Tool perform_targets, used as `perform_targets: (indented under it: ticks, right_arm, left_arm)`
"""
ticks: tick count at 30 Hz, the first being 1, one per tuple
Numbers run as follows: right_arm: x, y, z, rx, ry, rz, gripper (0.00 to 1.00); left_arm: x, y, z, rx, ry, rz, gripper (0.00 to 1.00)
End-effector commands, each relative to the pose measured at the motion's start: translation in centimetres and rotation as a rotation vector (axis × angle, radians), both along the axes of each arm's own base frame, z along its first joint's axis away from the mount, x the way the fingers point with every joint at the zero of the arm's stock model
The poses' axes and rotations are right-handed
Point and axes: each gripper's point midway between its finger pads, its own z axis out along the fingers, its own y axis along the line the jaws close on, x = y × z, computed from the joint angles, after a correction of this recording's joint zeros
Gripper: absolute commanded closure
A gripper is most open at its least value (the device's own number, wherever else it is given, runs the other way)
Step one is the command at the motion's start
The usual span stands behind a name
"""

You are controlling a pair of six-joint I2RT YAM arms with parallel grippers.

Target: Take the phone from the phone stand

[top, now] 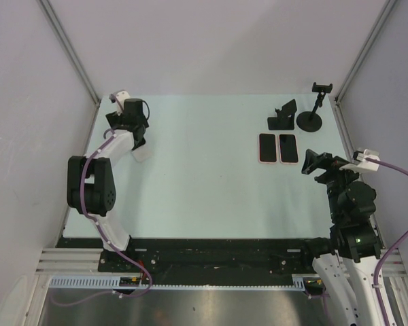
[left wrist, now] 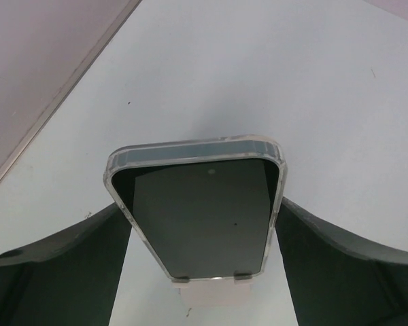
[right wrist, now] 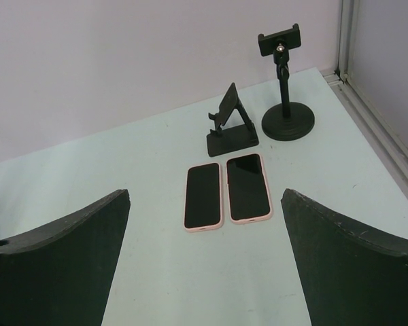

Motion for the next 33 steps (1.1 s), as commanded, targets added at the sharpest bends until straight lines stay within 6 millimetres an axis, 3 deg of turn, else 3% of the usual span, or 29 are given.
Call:
perform_targets:
  ticks: [1,5,11,20,23,29,32,33]
  right_arm:
    - [0.4,0.4,-0.1,-0.021,0.003,0.018,0.00]
    - [0.4,0.5,-0.1,-0.021,0.006,0.026,0.00]
    - [0.6,1.0,-0.2,-0.031,0.008,0.056,0.00]
    - [1.0,3.4,0.0,-0.060,0.002,0.185,0.01]
    - [1.2,5.1,0.0,-0.077,0.004,0.283,0.02]
    - [1.4,8.4,-0.6,-0.068,0.029,0.468,0.04]
    - [1.5,10.6,-1.4,-0.042,0.062,0.583,0.05]
    - [1.3,11.6,-1.6,-0.038,0.069,0.640,0.05]
  left_arm:
    - [0.6,0.7,2.9,-0.007,-0.080,0.029,0.18]
    - [0.3,0.5,3.5,-0.009,-0.089,0.015,0.42]
    - [-0.7,0.2,5.5,-0.022,-0.126,-0.006,0.65]
    - [-2.5,-0.3,10.3,-0.035,-0.230,-0.035,0.78]
    - [-3.3,-1.8,11.8,-0.073,-0.266,-0.096,0.82]
    - [-5.5,-6.8,13.8,-0.173,-0.313,-0.258,0.89]
    - [-6.9,-10.0,14.5,-0.229,-0.319,-0.362,0.92]
    - [-7.3,-11.9,14.6,-0.265,-0.314,-0.427,0.92]
